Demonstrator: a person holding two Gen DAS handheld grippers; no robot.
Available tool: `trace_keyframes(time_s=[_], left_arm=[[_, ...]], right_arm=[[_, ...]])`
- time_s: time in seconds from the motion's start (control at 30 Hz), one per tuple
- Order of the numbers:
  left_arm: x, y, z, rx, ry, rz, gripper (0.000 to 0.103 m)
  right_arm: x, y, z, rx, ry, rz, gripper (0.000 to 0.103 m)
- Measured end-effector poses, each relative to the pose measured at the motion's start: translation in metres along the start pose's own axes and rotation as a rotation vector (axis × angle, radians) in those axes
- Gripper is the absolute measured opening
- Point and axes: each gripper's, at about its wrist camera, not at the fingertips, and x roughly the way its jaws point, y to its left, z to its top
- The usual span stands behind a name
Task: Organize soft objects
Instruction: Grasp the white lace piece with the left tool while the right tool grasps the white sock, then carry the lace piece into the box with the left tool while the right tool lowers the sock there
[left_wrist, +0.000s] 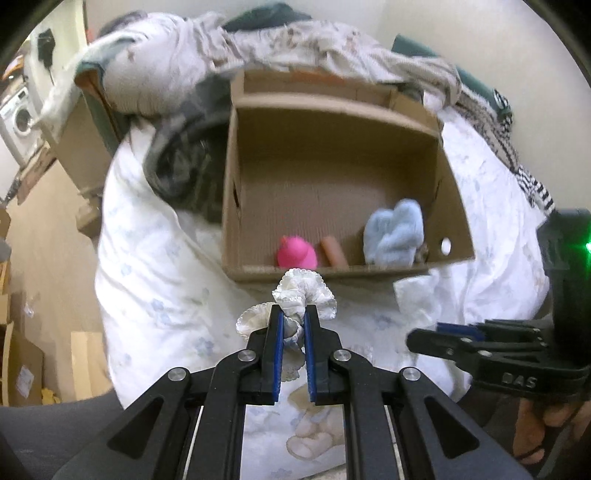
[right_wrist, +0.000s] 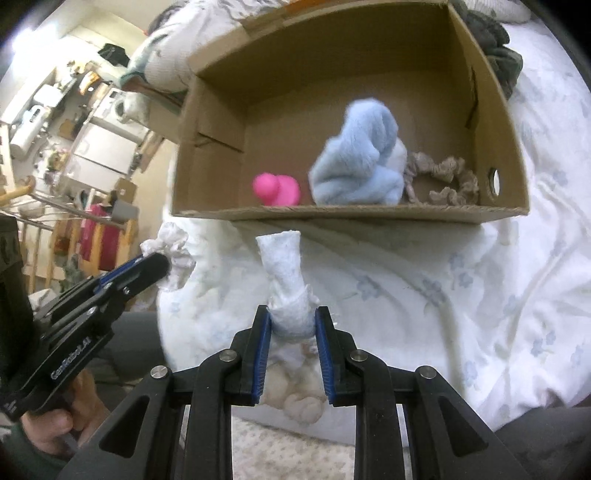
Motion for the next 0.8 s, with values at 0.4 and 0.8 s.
trace_keyframes(time_s=[0.4,0.8], left_arm=[[-0.03,0.003,0.054,-0.007,-0.111,-0.01,0.01],[-0.021,0.007,0.092,-0.022,-0.137,-0.001,0.01]], right_arm=[[-0.066,0.003,0.022,-0.031,-0.267,0.066,0.026],[-0.095,-0.03,0.065,0.001,-0.434,-0.015,0.026]])
